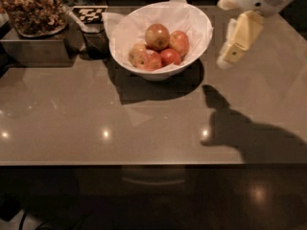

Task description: Pick apple from white bowl

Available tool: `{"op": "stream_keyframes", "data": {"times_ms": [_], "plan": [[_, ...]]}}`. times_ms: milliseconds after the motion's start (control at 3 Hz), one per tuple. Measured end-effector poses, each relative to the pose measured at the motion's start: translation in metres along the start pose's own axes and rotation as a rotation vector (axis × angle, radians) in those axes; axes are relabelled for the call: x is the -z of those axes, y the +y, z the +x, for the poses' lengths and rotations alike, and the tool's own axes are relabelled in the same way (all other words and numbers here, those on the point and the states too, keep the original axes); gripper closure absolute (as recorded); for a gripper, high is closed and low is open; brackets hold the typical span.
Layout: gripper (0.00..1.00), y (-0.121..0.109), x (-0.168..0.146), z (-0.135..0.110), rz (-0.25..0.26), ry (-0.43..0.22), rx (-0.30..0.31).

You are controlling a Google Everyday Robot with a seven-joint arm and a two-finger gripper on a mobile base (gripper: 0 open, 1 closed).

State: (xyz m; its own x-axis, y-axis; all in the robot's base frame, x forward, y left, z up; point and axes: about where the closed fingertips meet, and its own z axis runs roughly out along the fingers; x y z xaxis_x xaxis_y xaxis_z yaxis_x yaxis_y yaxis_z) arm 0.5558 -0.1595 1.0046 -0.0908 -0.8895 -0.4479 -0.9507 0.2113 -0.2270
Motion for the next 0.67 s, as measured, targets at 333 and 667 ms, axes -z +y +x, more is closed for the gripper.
{"op": "stream_keyframes", "data": {"times_ms": [333, 667], "plan": [[0.00, -0.008, 0.003, -0.006, 0.020, -0.016, 0.006], [0.00, -0.005, -0.014, 0.004, 0.021, -0.062, -0.097]]}}
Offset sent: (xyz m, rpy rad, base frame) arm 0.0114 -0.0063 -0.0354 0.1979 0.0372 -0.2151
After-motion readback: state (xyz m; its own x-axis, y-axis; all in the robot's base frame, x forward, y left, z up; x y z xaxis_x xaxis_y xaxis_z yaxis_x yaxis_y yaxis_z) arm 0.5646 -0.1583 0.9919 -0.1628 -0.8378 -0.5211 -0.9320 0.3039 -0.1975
